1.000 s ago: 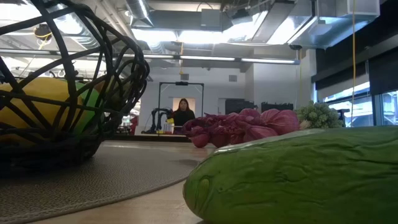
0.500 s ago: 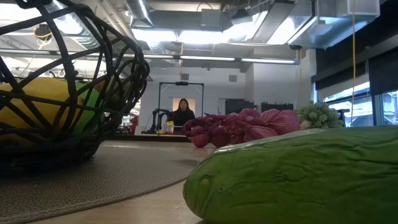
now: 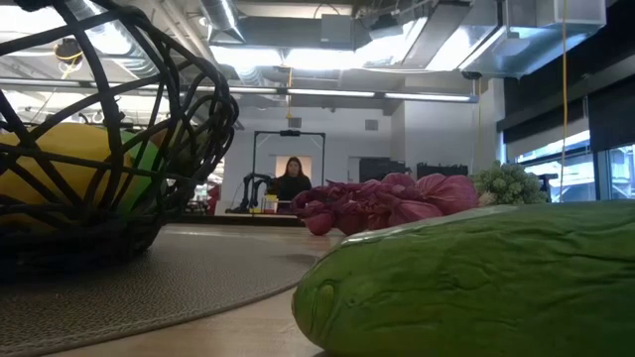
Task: Build produce basket
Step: Put the yellow starfruit into the black wire basket
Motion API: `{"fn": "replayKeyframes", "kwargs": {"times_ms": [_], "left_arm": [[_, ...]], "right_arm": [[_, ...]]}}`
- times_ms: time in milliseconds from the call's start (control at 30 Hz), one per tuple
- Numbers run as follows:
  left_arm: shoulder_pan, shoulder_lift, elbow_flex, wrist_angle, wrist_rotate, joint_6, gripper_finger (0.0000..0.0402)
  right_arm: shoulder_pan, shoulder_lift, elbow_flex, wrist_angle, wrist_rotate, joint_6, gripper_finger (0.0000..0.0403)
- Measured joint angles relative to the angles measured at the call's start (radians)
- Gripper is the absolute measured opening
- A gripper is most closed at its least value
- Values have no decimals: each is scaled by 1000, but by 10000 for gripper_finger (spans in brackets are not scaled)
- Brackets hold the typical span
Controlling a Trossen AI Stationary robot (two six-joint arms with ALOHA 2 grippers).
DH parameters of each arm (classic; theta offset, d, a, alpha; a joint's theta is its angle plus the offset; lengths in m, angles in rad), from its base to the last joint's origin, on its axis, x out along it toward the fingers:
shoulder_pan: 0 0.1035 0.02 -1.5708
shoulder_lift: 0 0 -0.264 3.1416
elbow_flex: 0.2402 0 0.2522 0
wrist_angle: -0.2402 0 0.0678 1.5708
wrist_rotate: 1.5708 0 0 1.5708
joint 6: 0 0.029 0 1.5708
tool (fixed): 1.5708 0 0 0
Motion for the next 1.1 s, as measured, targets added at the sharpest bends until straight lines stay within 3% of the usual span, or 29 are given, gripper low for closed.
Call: {"fn": "replayKeyframes", "kwargs": {"times_ms": [367, 867, 1100], "left_arm": [[-156, 217, 0, 111, -83, -63, 2], [-166, 425, 0, 192, -97, -33, 4], [-161, 463, 1, 193, -95, -59, 39]], "right_arm": [[51, 0, 1, -70, 8, -45, 113], [80, 0, 1, -103, 8, -106, 113], [80, 0, 1, -103, 23, -77, 113]]}}
